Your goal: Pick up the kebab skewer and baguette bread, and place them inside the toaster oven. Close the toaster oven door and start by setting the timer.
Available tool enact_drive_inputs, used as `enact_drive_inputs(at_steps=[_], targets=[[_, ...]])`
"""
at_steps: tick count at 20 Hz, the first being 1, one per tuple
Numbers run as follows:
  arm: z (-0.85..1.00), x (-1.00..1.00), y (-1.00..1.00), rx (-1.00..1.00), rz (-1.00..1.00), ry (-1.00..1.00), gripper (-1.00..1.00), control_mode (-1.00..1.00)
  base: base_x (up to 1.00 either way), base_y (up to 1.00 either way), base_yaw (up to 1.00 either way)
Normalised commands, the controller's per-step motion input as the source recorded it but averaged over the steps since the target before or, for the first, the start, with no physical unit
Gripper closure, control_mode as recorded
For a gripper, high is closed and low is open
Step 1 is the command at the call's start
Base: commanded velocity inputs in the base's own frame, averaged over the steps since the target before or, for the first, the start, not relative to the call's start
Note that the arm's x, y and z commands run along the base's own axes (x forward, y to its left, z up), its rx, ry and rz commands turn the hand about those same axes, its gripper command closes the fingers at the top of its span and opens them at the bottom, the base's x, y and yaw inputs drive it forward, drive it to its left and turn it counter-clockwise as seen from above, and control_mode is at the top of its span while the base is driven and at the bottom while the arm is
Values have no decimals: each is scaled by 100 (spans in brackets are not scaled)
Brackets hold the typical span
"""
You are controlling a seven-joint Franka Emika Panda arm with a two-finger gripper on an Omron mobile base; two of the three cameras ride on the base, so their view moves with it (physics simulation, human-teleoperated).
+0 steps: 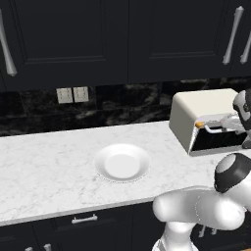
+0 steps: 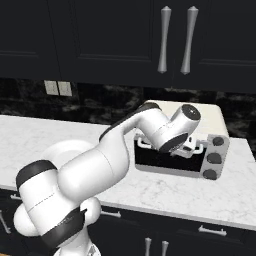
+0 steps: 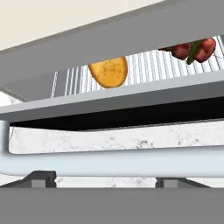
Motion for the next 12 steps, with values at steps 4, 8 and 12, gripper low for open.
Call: enact_drive_inputs(at_steps=[4,8,12], targets=[[-60,59,32,0,1,18,-100,-100,0,0,0],[-65,43,21,0,3,8,-100,-100,0,0,0],[-80,27,31,0,2,0,-100,-100,0,0,0]])
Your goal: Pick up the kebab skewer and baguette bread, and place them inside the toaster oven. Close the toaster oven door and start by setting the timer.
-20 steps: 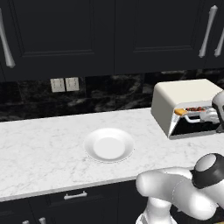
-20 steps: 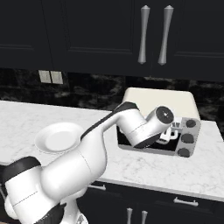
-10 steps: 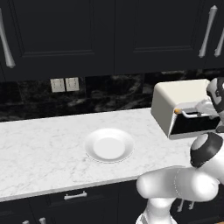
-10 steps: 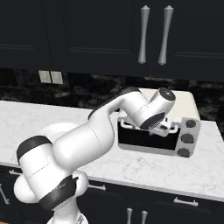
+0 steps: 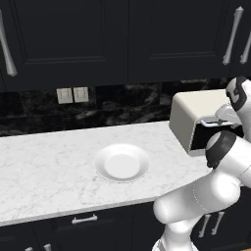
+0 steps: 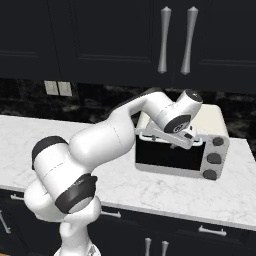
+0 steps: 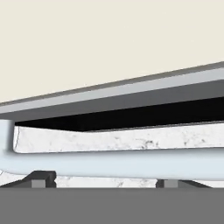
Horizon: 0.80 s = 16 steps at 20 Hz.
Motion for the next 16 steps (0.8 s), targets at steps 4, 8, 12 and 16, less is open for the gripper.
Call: enact_drive_inputs(at_steps=[4,8,12,16], targets=[[-92,37,43,0,0,0,-100,-100,0,0,0],[-96,55,46,0,0,-1,-100,-100,0,0,0],[-98,55,41,0,0,0,-100,-100,0,0,0],[-84,39,28,0,0,0,-100,-100,0,0,0]])
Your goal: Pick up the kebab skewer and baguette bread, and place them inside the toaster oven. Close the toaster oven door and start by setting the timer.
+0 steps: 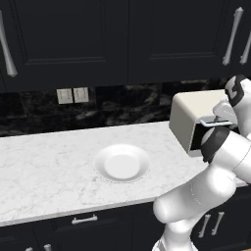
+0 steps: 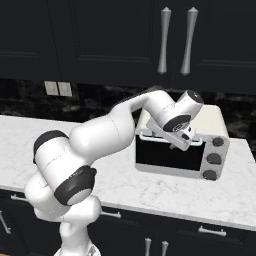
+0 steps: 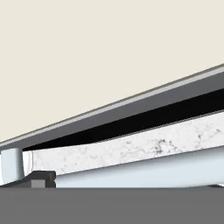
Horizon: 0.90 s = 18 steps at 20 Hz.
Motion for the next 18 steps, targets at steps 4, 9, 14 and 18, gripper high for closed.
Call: enact_drive_inputs(at_steps=[4,9,14,18], targets=[[-29,-7,-2,-2,3,0,-100,-100,0,0,0],[5,-48,-21,-1,5,0,-100,-100,0,0,0],[42,-59,-32,0,3,0,-100,-100,0,0,0],[28,-92,-67,2,22,-10,-100,-100,0,0,0]])
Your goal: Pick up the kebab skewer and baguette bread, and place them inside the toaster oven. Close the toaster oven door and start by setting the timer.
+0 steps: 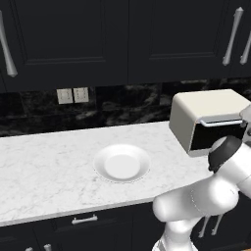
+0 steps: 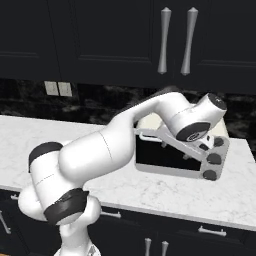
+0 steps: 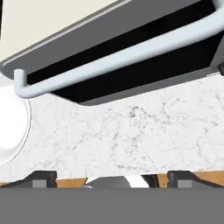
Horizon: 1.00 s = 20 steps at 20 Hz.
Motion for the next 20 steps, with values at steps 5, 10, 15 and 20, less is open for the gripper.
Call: enact_drive_inputs(at_steps=[5,10,15,20], targets=[[6,-73,-49,13,6,-19,-100,-100,0,0,0],[0,-34,-24,19,-5,-11,-100,-100,0,0,0],[-22,-16,4,40,-16,-32,-100,-100,0,0,0],[-34,40,18,30,-33,-35,-100,-100,0,0,0]])
